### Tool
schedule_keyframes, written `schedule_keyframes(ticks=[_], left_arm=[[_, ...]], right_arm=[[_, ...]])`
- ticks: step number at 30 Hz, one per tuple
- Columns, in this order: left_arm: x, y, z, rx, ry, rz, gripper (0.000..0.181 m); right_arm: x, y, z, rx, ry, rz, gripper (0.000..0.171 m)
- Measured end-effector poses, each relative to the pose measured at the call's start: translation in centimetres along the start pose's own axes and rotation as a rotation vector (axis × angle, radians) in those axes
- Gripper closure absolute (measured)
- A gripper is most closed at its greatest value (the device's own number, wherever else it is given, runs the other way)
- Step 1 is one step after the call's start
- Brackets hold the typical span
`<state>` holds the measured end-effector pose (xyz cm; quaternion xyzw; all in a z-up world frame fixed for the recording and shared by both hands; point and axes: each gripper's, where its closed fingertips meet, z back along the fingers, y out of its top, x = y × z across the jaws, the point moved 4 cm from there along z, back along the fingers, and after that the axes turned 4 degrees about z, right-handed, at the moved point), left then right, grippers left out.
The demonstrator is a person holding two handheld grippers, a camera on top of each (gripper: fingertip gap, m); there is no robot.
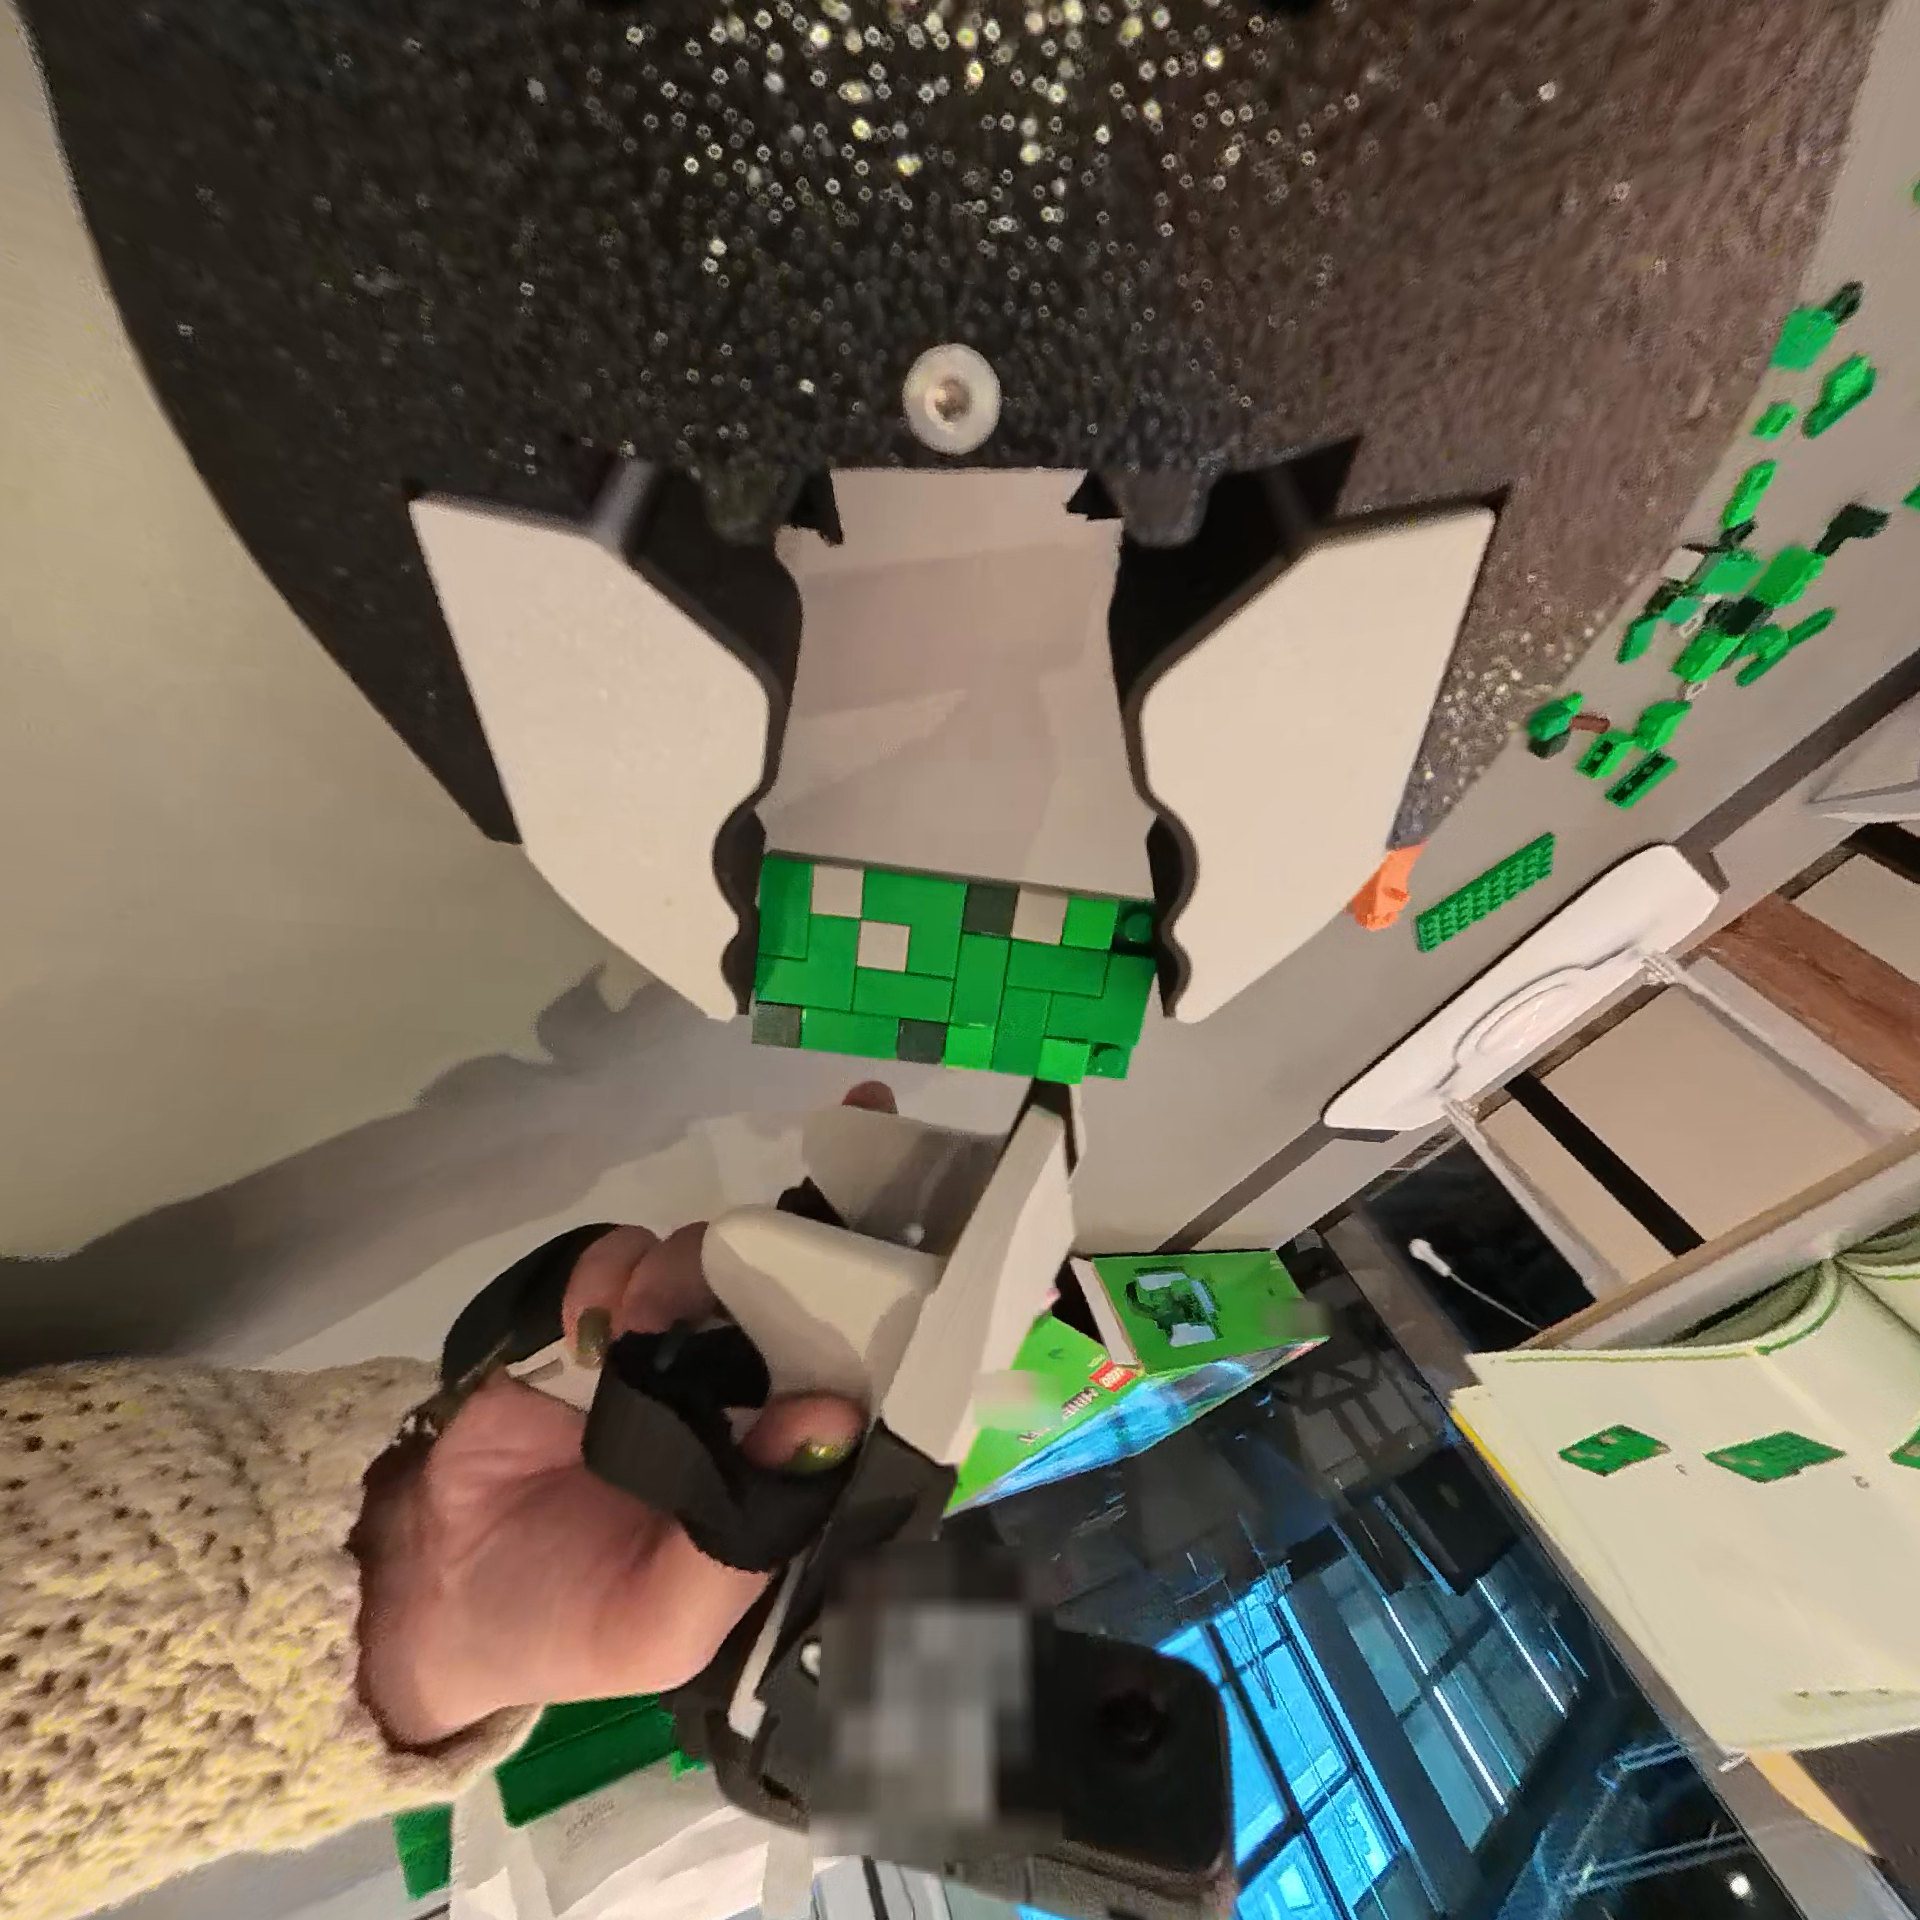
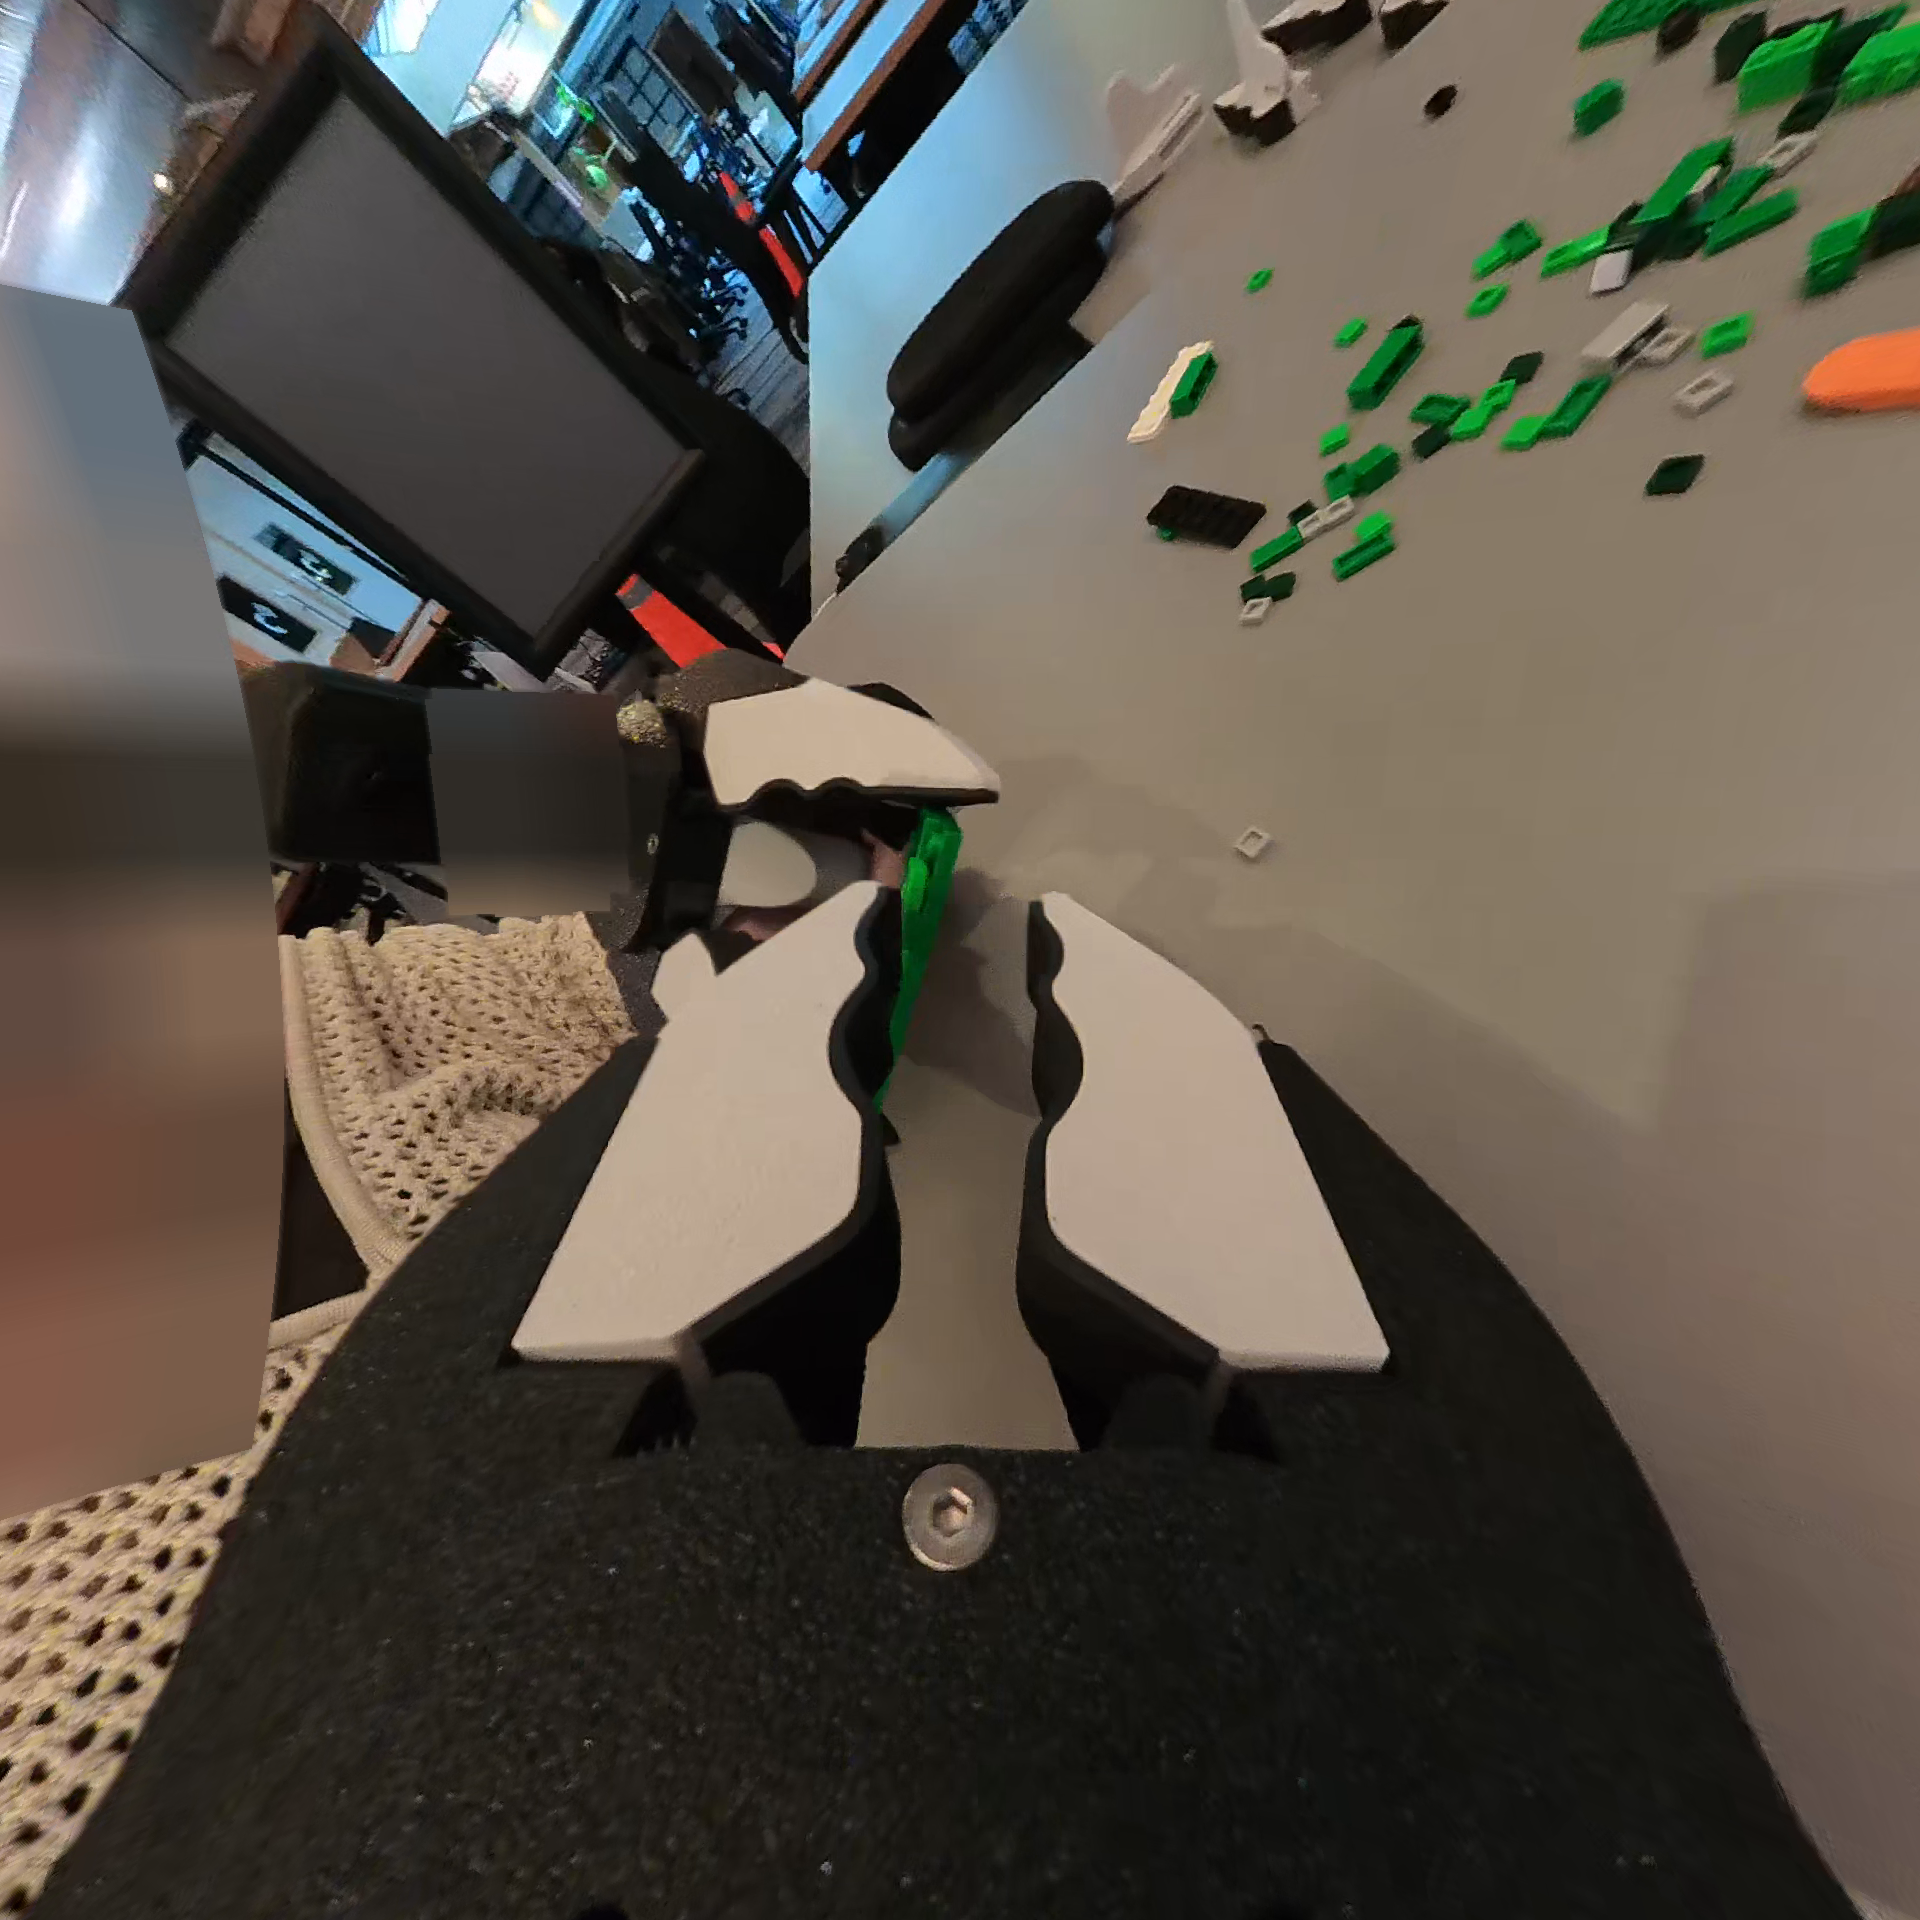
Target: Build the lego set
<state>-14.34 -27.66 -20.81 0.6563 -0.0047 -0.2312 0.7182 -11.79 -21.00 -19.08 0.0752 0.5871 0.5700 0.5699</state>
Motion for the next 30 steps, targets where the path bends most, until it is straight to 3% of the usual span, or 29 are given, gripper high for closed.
schedule_keyframes(ticks=[6,11,26,30], left_arm=[[0.2,-0.4,-0.2,-0.033,0.002,-0.042,0.109],[0.4,-0.4,-0.3,-0.042,0.006,-0.082,0.109],[0.6,-0.6,-0.5,-0.056,0.000,-0.101,0.109],[0.6,-0.6,-0.5,-0.055,0.008,-0.109,0.109]], right_arm=[[-0.1,-0.5,-0.9,-0.019,0.073,-0.083,0.151],[0.0,-0.4,-1.0,-0.006,0.095,-0.108,0.164],[-0.3,-1.2,-1.0,-0.046,0.083,-0.051,0.159],[-0.2,-1.2,-1.1,-0.033,0.096,-0.074,0.164]])
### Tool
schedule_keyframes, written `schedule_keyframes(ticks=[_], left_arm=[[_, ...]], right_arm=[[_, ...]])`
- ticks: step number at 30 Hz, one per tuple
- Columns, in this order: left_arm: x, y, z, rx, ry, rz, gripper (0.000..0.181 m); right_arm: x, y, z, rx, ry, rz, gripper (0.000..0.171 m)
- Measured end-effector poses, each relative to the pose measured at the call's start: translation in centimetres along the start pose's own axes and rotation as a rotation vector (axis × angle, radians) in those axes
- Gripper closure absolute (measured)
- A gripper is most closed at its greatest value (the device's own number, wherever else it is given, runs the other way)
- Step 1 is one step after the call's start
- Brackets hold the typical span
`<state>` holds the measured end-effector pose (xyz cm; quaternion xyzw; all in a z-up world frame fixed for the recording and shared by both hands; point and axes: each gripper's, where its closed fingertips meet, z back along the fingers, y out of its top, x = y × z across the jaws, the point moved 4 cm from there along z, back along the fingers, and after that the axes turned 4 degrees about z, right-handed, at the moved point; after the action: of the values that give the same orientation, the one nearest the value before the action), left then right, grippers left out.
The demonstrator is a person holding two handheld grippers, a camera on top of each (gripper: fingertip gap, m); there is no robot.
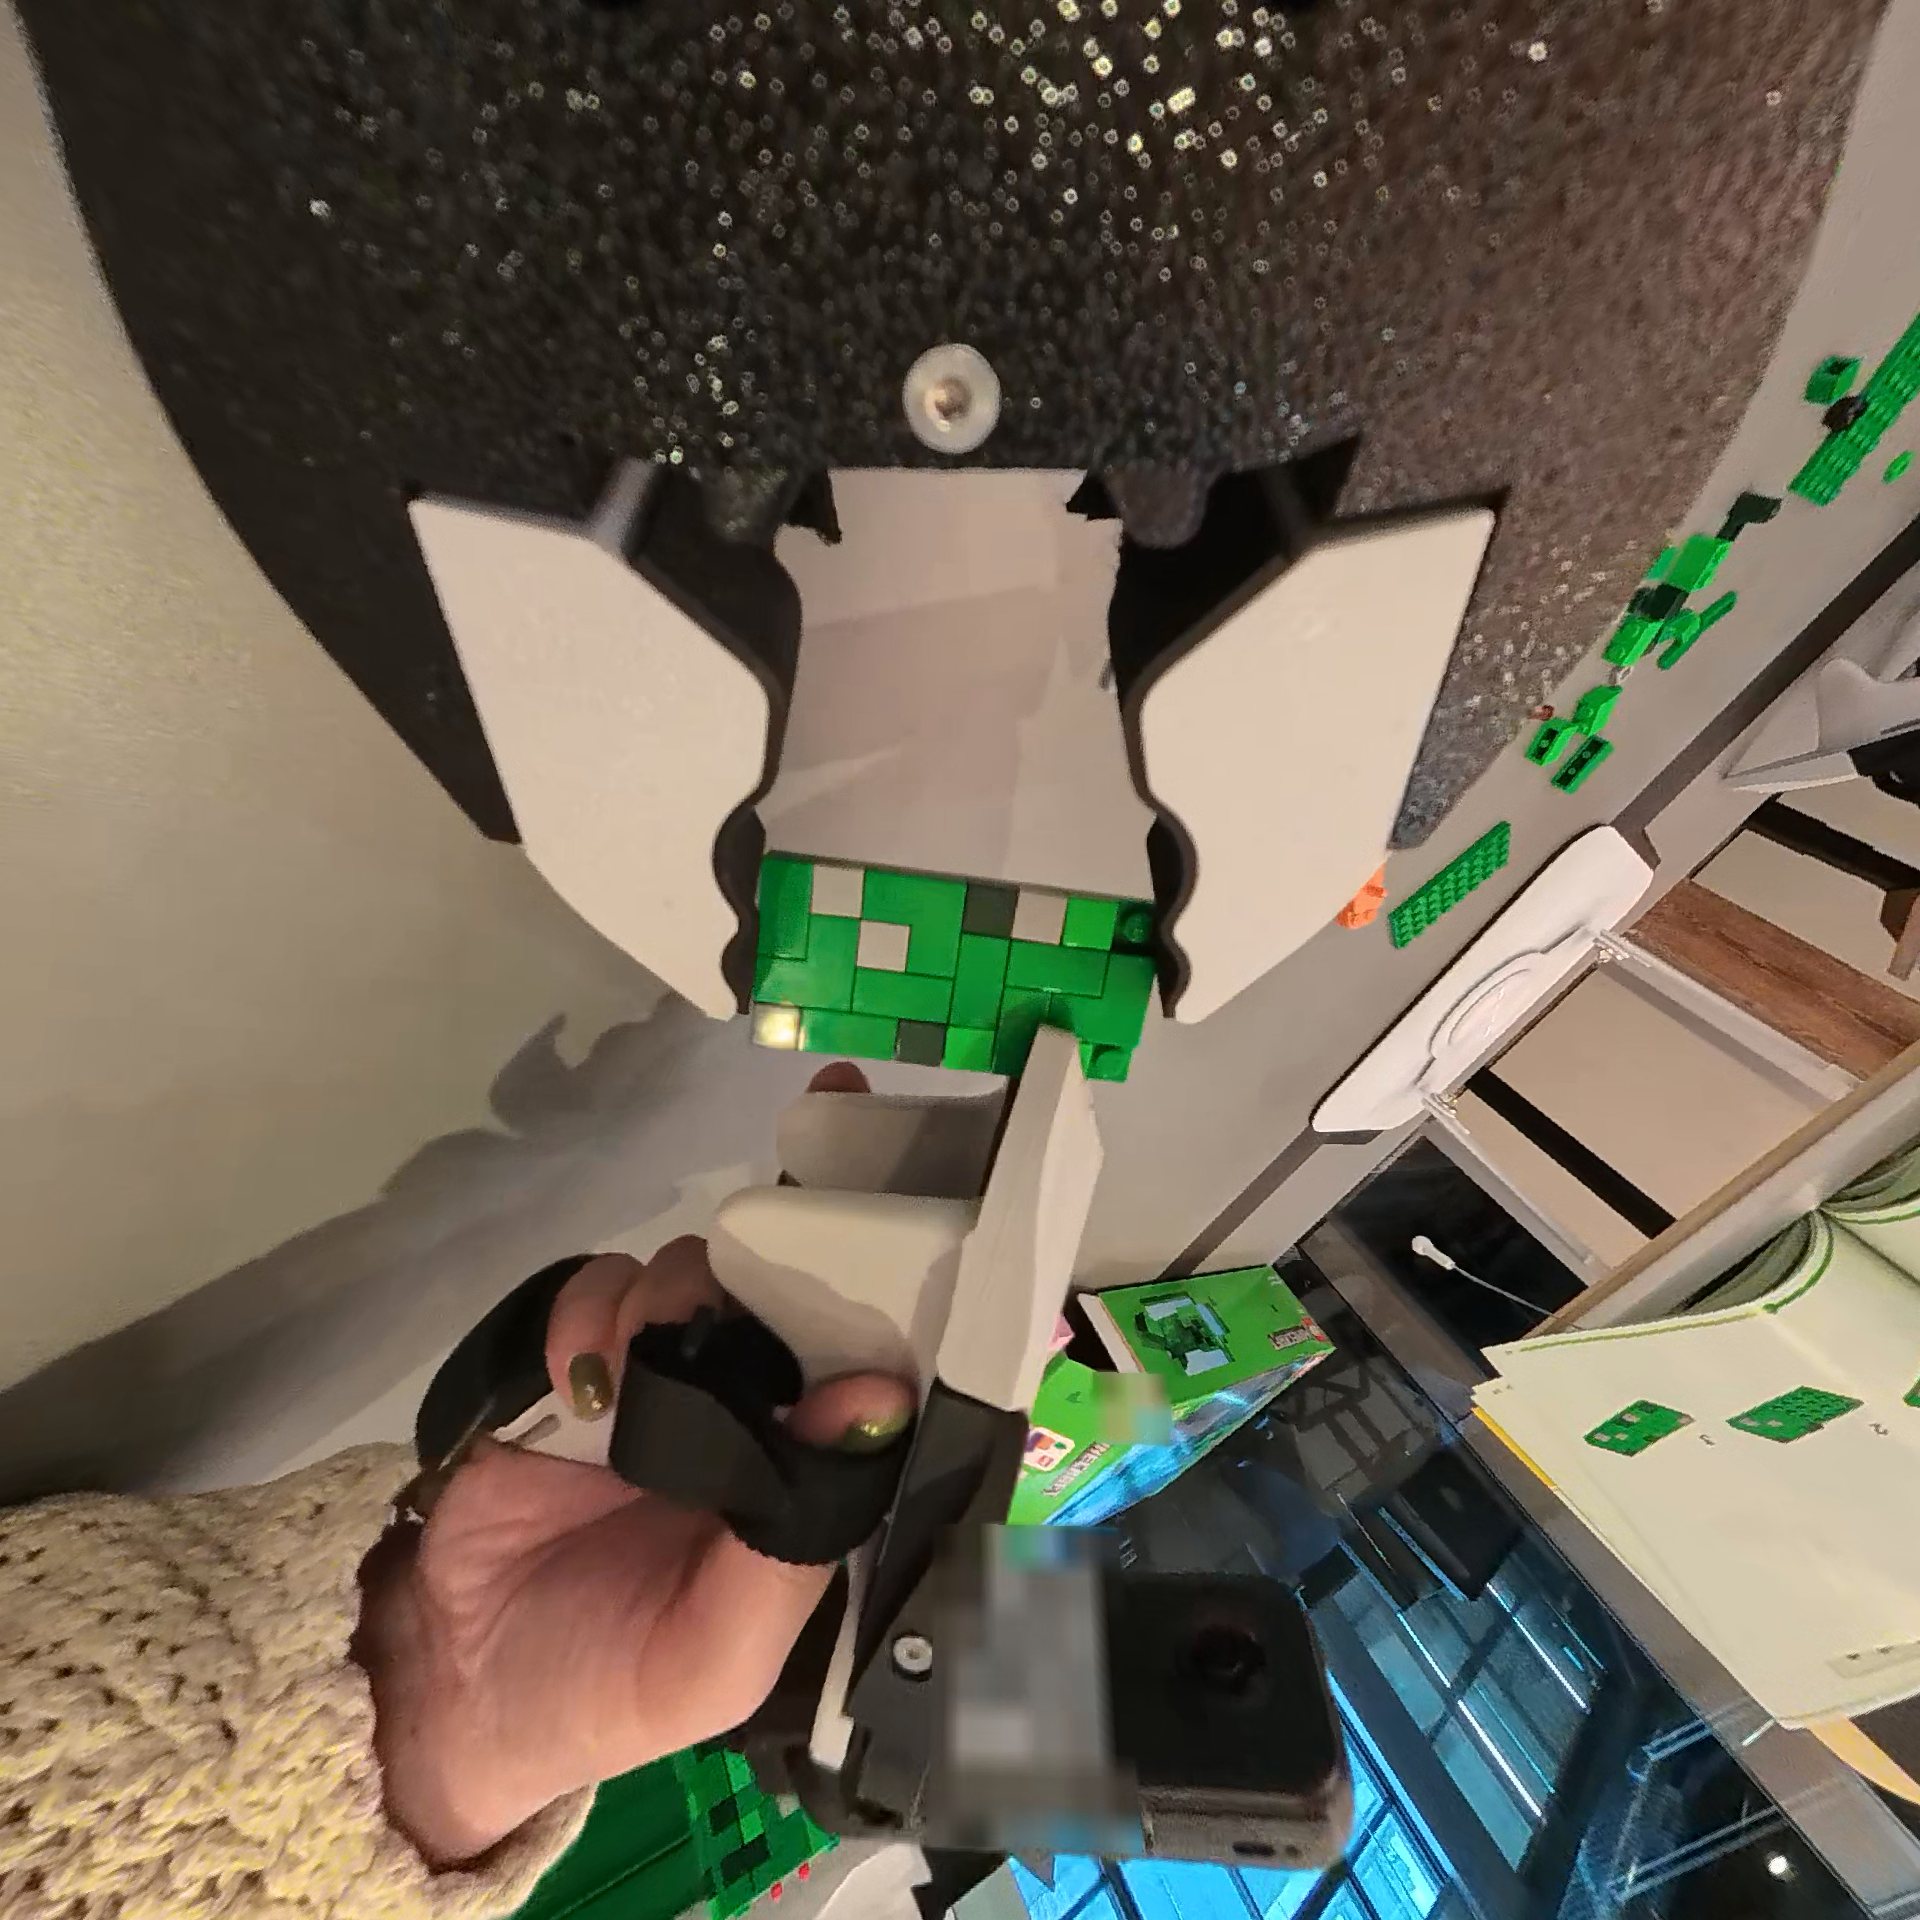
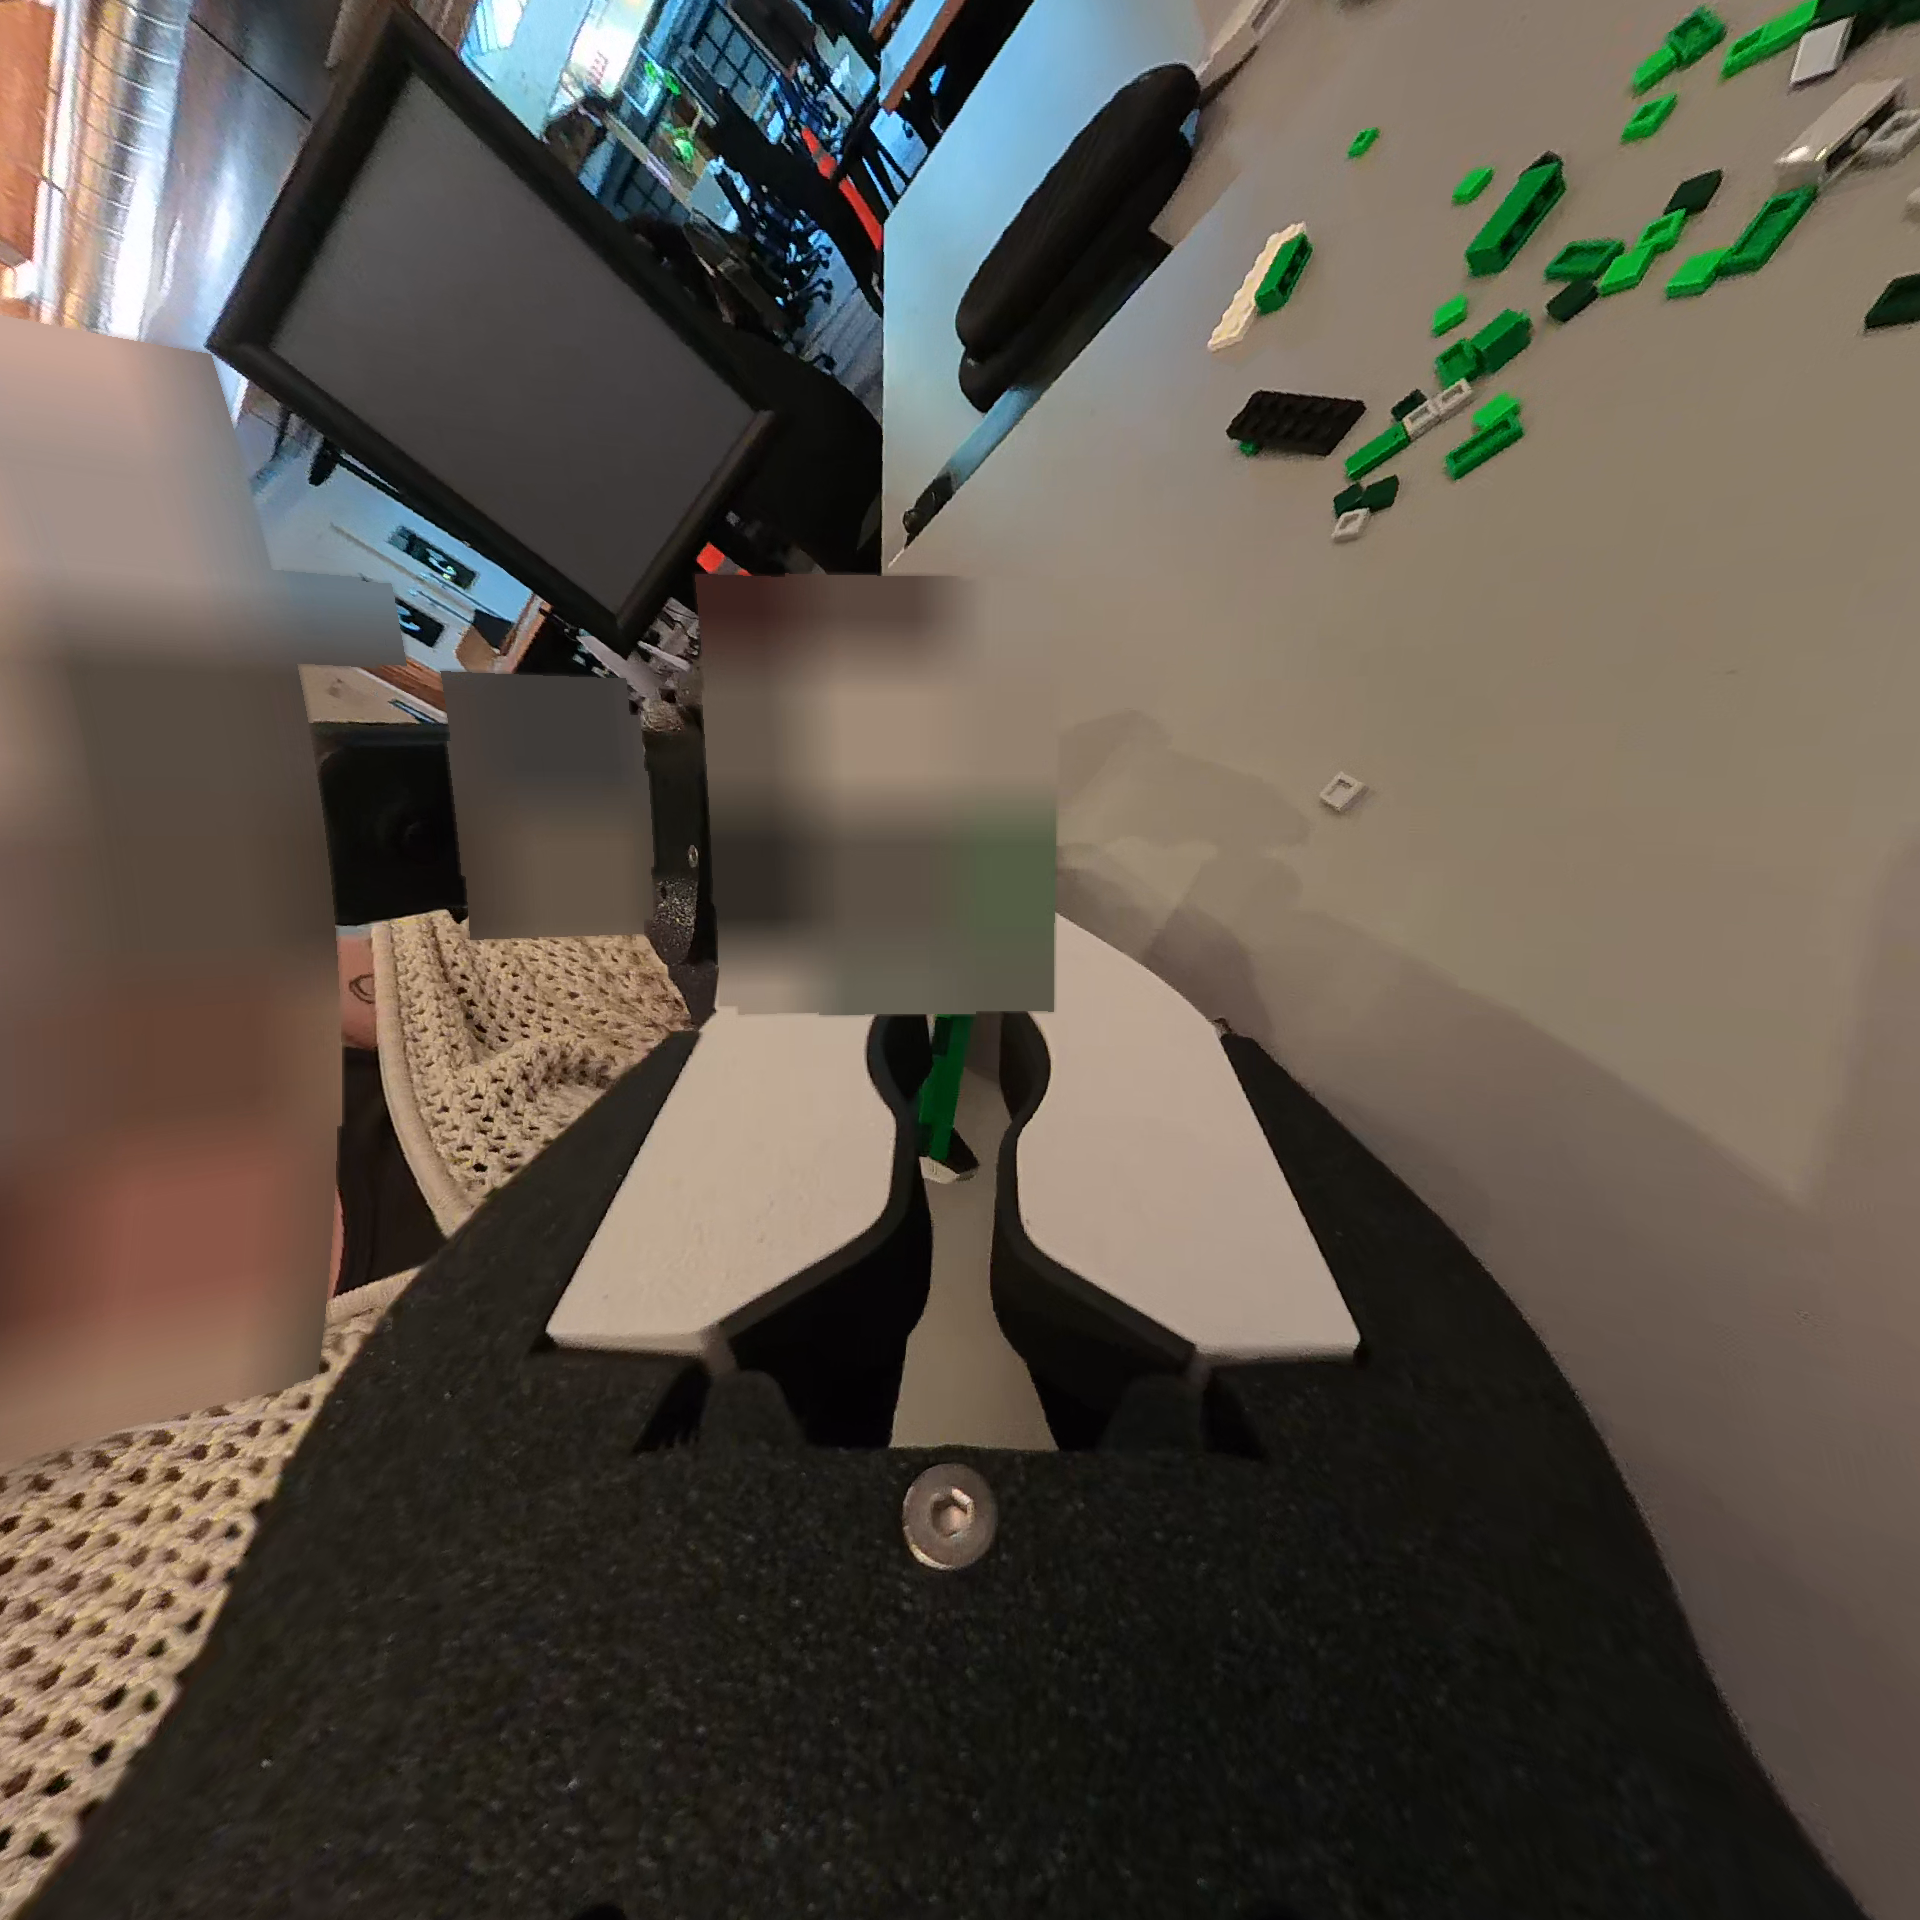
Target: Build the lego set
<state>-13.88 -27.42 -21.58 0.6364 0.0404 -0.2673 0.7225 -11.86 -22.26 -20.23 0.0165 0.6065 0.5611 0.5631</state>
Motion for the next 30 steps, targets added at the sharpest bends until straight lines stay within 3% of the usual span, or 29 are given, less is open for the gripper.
schedule_keyframes(ticks=[14,22,27,29,30], left_arm=[[0.1,0.0,0.0,-0.001,0.008,-0.047,0.109],[0.0,0.0,0.0,0.000,0.006,-0.029,0.109],[-0.2,0.0,0.2,0.011,-0.003,-0.002,0.109],[-0.1,0.0,0.0,0.006,-0.007,-0.002,0.109],[-0.1,0.0,0.0,0.008,-0.004,0.004,0.109]], right_arm=[[0.0,-0.2,0.2,0.013,0.027,-0.009,0.159],[0.0,0.0,0.3,0.054,0.013,0.040,0.164],[-0.4,-0.9,0.1,-0.005,0.056,0.010,0.143],[-0.3,-1.4,-0.2,-0.039,0.047,-0.008,0.163],[-0.2,-1.4,-0.2,-0.031,0.042,-0.012,0.164]])
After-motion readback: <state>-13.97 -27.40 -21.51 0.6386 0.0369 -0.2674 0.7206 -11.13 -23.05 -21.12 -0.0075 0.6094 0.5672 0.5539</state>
